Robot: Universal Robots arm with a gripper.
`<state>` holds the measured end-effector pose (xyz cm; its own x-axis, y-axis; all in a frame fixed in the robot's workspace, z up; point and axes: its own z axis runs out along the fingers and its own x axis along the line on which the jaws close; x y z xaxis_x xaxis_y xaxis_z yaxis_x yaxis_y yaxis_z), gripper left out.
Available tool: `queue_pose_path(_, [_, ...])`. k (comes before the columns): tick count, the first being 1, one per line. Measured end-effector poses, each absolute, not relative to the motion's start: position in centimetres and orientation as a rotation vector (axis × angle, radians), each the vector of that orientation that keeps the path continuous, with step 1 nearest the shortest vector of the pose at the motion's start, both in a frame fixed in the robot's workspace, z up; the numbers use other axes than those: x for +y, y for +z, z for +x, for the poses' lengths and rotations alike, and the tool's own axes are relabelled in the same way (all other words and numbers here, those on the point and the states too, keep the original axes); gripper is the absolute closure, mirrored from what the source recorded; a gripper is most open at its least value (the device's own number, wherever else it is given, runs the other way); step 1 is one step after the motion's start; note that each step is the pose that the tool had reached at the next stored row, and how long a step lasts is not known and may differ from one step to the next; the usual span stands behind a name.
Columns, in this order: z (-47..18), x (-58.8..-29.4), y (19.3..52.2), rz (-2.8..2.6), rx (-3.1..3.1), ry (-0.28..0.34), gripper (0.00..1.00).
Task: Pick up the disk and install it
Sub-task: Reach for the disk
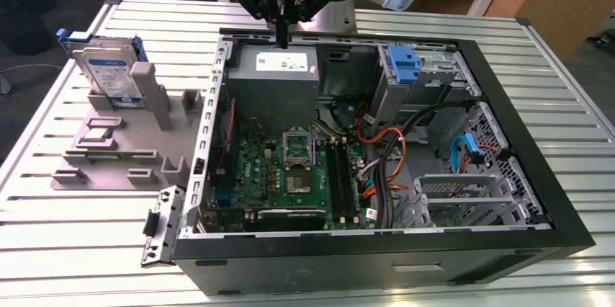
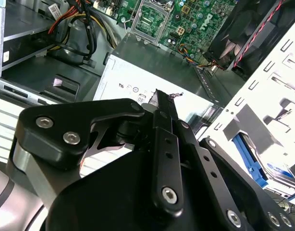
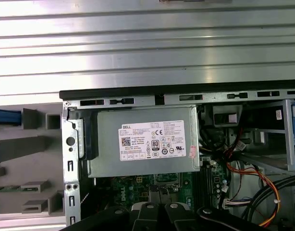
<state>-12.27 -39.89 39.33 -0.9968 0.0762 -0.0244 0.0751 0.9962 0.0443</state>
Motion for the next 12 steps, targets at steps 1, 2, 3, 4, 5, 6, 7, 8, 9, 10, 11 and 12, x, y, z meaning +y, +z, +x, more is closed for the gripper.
queue_pose_path(1, [-12.3,-39.9,39.3,0.118,3.112,0.068,0.89])
queue_pose_path(2, [-12.3,-39.9,39.3,0.118,3.112,0.068,0.89])
queue_pose_path(3, [-12.4,-39.9,39.3,0.118,3.112,0.068,0.89])
queue_pose_path(4, [-12.5,-39.9,39.3,0.118,3.113,0.068,0.89])
queue_pose_path(5, [-12.7,-39.9,39.3,0.118,3.113,0.067,0.89])
queue_pose_path(6, [-12.8,-39.9,39.3,0.118,3.112,0.068,0.89])
queue_pose_path(7, [-13.0,-39.9,39.3,0.118,3.112,0.068,0.89])
queue_pose_path(8, [-13.2,-39.9,39.3,0.118,3.112,0.068,0.89])
queue_pose_path(9, [-13.3,-39.9,39.3,0.118,3.112,0.068,0.89])
queue_pose_path(10, [-13.5,-39.9,39.3,0.118,3.112,0.068,0.89])
queue_pose_path(11, [-13.7,-39.9,39.3,0.118,3.112,0.068,0.89])
queue_pose_path(12, [-13.9,-39.9,39.3,0.118,3.112,0.068,0.89])
